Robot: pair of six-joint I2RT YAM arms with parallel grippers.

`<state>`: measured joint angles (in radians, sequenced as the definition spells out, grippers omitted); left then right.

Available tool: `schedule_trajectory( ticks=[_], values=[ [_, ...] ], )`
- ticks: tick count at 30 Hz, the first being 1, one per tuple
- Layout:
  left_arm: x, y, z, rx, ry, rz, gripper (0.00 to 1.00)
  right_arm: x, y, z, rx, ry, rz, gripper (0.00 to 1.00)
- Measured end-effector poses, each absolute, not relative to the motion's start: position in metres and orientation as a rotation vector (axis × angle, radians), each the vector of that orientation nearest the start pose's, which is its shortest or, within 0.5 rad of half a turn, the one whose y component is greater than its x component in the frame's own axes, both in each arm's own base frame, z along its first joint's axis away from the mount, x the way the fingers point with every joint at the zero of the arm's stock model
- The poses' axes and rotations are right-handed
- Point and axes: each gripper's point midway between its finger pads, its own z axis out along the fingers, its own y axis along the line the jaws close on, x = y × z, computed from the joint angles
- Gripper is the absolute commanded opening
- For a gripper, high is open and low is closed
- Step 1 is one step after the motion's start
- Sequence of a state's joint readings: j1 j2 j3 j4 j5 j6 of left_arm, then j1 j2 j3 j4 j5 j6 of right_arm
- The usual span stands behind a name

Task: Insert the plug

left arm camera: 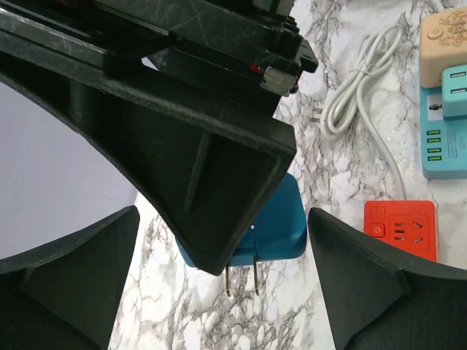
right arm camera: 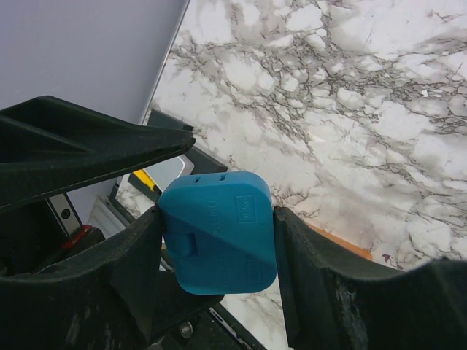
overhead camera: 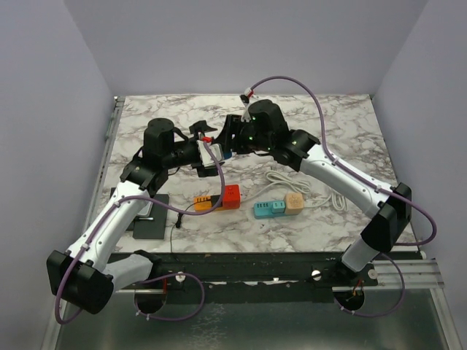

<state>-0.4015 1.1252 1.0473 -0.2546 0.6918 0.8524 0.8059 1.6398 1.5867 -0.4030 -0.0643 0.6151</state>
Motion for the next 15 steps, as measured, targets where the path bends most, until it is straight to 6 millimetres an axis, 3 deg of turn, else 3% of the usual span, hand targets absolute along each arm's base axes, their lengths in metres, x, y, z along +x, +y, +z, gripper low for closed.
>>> schedule_trajectory(
  ticks=[4, 7, 9, 13, 15],
  values=[
    [0.300, -0.223, 0.296, 1.404, 1.172, -0.345, 0.99, 0.314, 0.384, 0.286, -0.251, 2.140, 0.935, 0.39],
    [0.300, -0.223, 0.295, 1.400, 1.176, -0.349, 0.88, 0.315, 0.383, 0.289, -0.244, 2.129, 0.930, 0.39],
    [0.300, -0.223, 0.295, 1.399, 1.178, -0.351, 0.76, 0.314, 0.383, 0.292, -0.241, 2.121, 0.933, 0.39],
    [0.300, -0.224, 0.295, 1.401, 1.178, -0.353, 0.38, 0.311, 0.383, 0.301, -0.242, 2.097, 0.948, 0.39],
    [0.300, -0.224, 0.296, 1.400, 1.175, -0.351, 0.26, 0.311, 0.383, 0.305, -0.236, 2.087, 0.948, 0.40]
  ],
)
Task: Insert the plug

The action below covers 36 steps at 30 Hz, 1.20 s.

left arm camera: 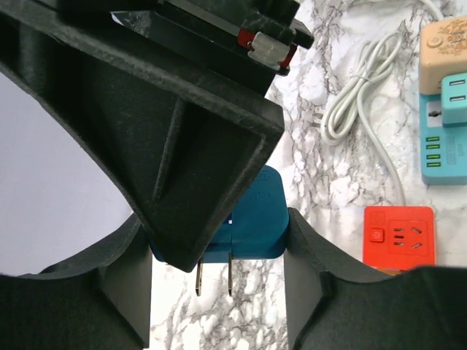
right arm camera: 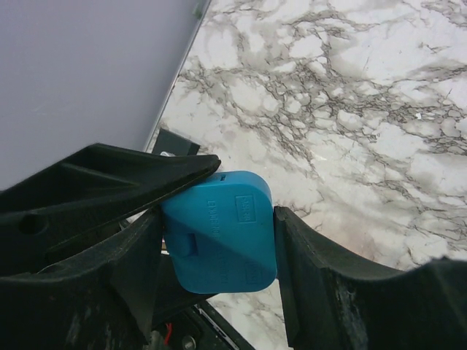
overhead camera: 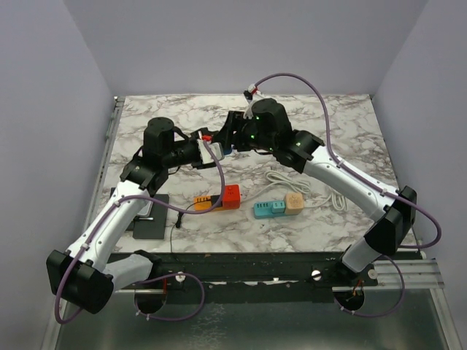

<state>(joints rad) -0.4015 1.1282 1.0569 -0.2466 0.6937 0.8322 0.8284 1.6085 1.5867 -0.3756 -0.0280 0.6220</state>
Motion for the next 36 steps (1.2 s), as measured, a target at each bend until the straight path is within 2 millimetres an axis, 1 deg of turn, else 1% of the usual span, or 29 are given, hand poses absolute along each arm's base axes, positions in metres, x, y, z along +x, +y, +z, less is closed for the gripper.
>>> schedule_trajectory(
  ticks=[1, 2, 5, 6, 7, 10, 12, 15, 17, 20, 22, 24, 26, 28, 32, 34, 36],
  values=[
    [0.300, -0.224, 0.297, 1.399, 1.173, -0.351, 0.22, 0.312, 0.383, 0.306, -0.233, 2.082, 0.950, 0.42],
    [0.301, -0.224, 0.299, 1.398, 1.170, -0.350, 0.19, 0.312, 0.383, 0.307, -0.232, 2.079, 0.953, 0.46],
    [0.301, -0.225, 0.304, 1.399, 1.160, -0.351, 0.15, 0.312, 0.383, 0.311, -0.228, 2.068, 0.963, 0.68],
    [0.300, -0.225, 0.305, 1.400, 1.155, -0.354, 0.12, 0.311, 0.383, 0.312, -0.227, 2.065, 0.965, 0.74],
    [0.300, -0.226, 0.307, 1.401, 1.149, -0.356, 0.10, 0.311, 0.382, 0.314, -0.225, 2.061, 0.969, 0.77],
    [0.295, -0.226, 0.314, 1.405, 1.120, -0.355, 0.00, 0.306, 0.380, 0.322, -0.239, 2.046, 0.985, 0.83],
    [0.290, -0.225, 0.321, 1.407, 1.088, -0.345, 0.00, 0.304, 0.375, 0.330, -0.255, 2.034, 1.005, 0.85],
    [0.278, -0.223, 0.339, 1.408, 1.016, -0.321, 0.00, 0.297, 0.363, 0.352, -0.292, 1.992, 1.077, 0.87],
    [0.267, -0.222, 0.351, 1.411, 0.961, -0.317, 0.00, 0.294, 0.349, 0.371, -0.306, 1.941, 1.137, 0.87],
    [0.252, -0.222, 0.365, 1.423, 0.881, -0.320, 0.00, 0.283, 0.328, 0.398, -0.336, 1.843, 1.243, 0.87],
    [0.241, -0.224, 0.372, 1.440, 0.818, -0.322, 0.00, 0.272, 0.325, 0.409, -0.373, 1.792, 1.310, 0.85],
    [0.233, -0.224, 0.378, 1.451, 0.769, -0.323, 0.00, 0.256, 0.331, 0.418, -0.445, 1.738, 1.413, 0.85],
    [0.227, -0.225, 0.382, 1.463, 0.727, -0.323, 0.00, 0.244, 0.338, 0.420, -0.498, 1.702, 1.502, 0.83],
    [0.223, -0.226, 0.386, 1.470, 0.699, -0.326, 0.00, 0.236, 0.342, 0.415, -0.534, 1.700, 1.565, 0.81],
    [0.217, -0.228, 0.398, 1.475, 0.646, -0.326, 0.00, 0.226, 0.347, 0.410, -0.581, 1.693, 1.650, 0.77],
    [0.214, -0.229, 0.405, 1.475, 0.624, -0.326, 0.00, 0.222, 0.348, 0.415, -0.604, 1.666, 1.686, 0.73],
    [0.211, -0.229, 0.410, 1.475, 0.604, -0.328, 0.00, 0.217, 0.348, 0.422, -0.625, 1.634, 1.717, 0.63]
  ],
)
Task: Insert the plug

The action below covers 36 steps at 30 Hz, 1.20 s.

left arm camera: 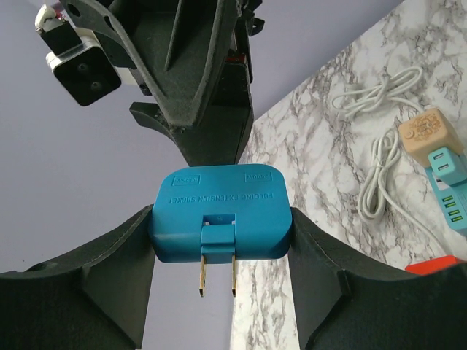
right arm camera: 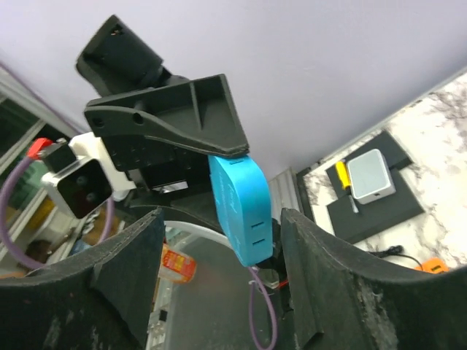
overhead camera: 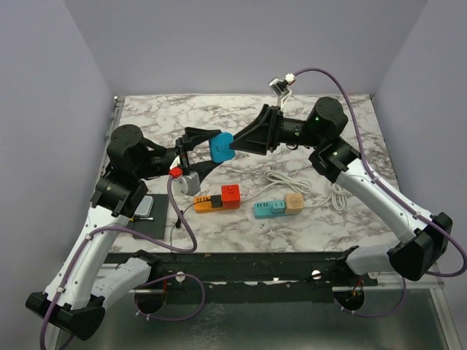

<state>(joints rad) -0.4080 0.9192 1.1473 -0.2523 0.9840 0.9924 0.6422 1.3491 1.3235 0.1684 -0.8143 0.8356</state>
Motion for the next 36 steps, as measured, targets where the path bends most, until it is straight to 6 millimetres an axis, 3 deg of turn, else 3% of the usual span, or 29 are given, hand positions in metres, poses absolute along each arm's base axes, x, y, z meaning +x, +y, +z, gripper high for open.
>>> schedule_trajectory(
  ticks=[3, 13, 18, 28, 33, 36],
  values=[
    [0.207, -0.231, 0.415, 1.478, 0.579, -0.336, 0.00, 0.212, 0.350, 0.431, -0.656, 1.585, 1.760, 0.50],
    [0.208, -0.238, 0.419, 1.486, 0.552, -0.359, 0.00, 0.203, 0.373, 0.418, -0.700, 1.603, 1.842, 0.39],
    [0.208, -0.238, 0.421, 1.482, 0.541, -0.355, 0.00, 0.203, 0.374, 0.421, -0.701, 1.588, 1.849, 0.20],
    [0.207, -0.238, 0.425, 1.473, 0.537, -0.356, 0.00, 0.199, 0.375, 0.425, -0.726, 1.551, 1.851, 0.31],
    [0.207, -0.238, 0.425, 1.475, 0.533, -0.354, 0.00, 0.197, 0.378, 0.424, -0.725, 1.557, 1.861, 0.30],
    [0.207, -0.238, 0.425, 1.475, 0.534, -0.354, 0.00, 0.197, 0.378, 0.424, -0.720, 1.557, 1.858, 0.22]
  ],
)
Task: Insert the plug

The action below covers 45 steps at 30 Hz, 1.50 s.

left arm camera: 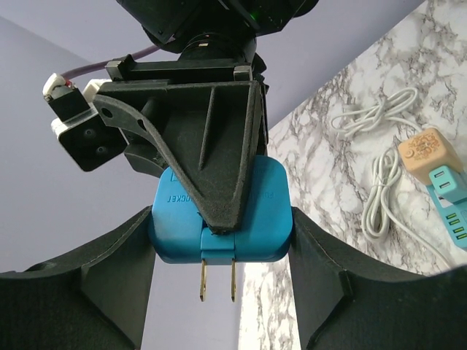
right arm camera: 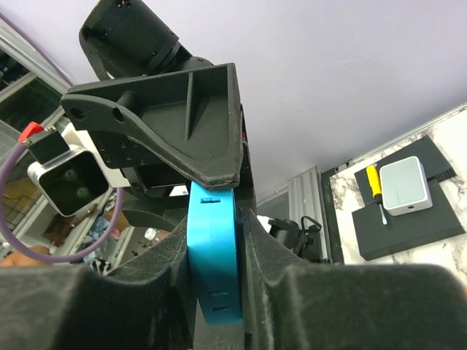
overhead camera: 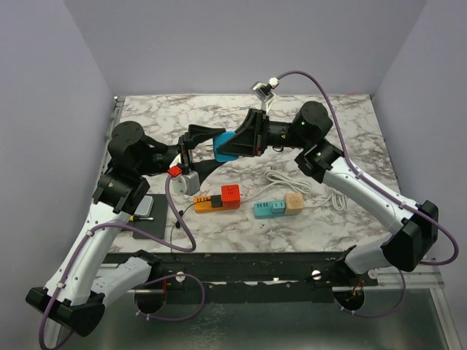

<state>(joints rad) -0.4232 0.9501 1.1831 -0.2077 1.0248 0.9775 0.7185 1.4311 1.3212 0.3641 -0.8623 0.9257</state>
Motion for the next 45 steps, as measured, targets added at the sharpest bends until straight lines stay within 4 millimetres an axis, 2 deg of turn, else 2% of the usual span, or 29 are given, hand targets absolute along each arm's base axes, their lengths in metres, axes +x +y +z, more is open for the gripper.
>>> schedule_trajectory(
  ticks=[3, 8, 13, 15, 18, 20, 21, 22, 23, 24, 27, 32, 35, 36, 37, 40, 42, 45],
  values=[
    [0.206, -0.238, 0.424, 1.472, 0.546, -0.366, 0.00, 0.199, 0.379, 0.424, -0.728, 1.543, 1.838, 0.21],
    [0.207, -0.238, 0.420, 1.474, 0.553, -0.370, 0.00, 0.202, 0.381, 0.420, -0.725, 1.552, 1.834, 0.31],
    [0.209, -0.239, 0.417, 1.480, 0.553, -0.364, 0.00, 0.202, 0.386, 0.417, -0.719, 1.583, 1.842, 0.35],
    [0.209, -0.239, 0.417, 1.481, 0.552, -0.363, 0.00, 0.201, 0.387, 0.416, -0.717, 1.591, 1.843, 0.26],
    [0.209, -0.239, 0.415, 1.480, 0.565, -0.373, 0.00, 0.202, 0.387, 0.414, -0.725, 1.590, 1.828, 0.02],
    [0.210, -0.239, 0.413, 1.476, 0.585, -0.385, 0.00, 0.204, 0.388, 0.412, -0.740, 1.578, 1.802, 0.01],
    [0.210, -0.239, 0.413, 1.475, 0.588, -0.381, 0.12, 0.205, 0.388, 0.411, -0.732, 1.587, 1.795, 0.01],
    [0.211, -0.239, 0.412, 1.475, 0.591, -0.378, 0.43, 0.205, 0.388, 0.411, -0.730, 1.595, 1.789, 0.01],
    [0.212, -0.239, 0.411, 1.474, 0.592, -0.374, 0.80, 0.206, 0.389, 0.410, -0.729, 1.603, 1.779, 0.01],
    [0.213, -0.238, 0.410, 1.472, 0.596, -0.369, 0.97, 0.208, 0.388, 0.410, -0.730, 1.613, 1.763, 0.01],
    [0.217, -0.237, 0.407, 1.463, 0.613, -0.350, 0.99, 0.213, 0.386, 0.408, -0.727, 1.666, 1.701, 0.00],
    [0.230, -0.233, 0.383, 1.428, 0.763, -0.373, 0.99, 0.231, 0.366, 0.417, -0.758, 1.717, 1.496, 0.01],
    [0.241, -0.229, 0.360, 1.401, 0.902, -0.397, 0.99, 0.246, 0.350, 0.415, -0.801, 1.742, 1.317, 0.01],
    [0.247, -0.228, 0.344, 1.405, 0.979, -0.413, 0.99, 0.250, 0.345, 0.409, -0.821, 1.761, 1.258, 0.01],
    [0.249, -0.228, 0.336, 1.409, 1.014, -0.422, 0.99, 0.254, 0.341, 0.400, -0.842, 1.789, 1.200, 0.01],
    [0.259, -0.226, 0.282, 1.461, 1.210, -0.484, 0.99, 0.261, 0.328, 0.360, -0.900, 1.911, 1.044, 0.01],
    [0.259, -0.222, 0.235, 1.521, 1.350, -0.527, 0.99, 0.264, 0.320, 0.333, -0.949, 1.988, 0.962, 0.01],
    [0.254, -0.214, 0.189, 1.595, 1.487, -0.565, 0.99, 0.265, 0.309, 0.298, -1.003, 2.085, 0.873, 0.01]
  ],
)
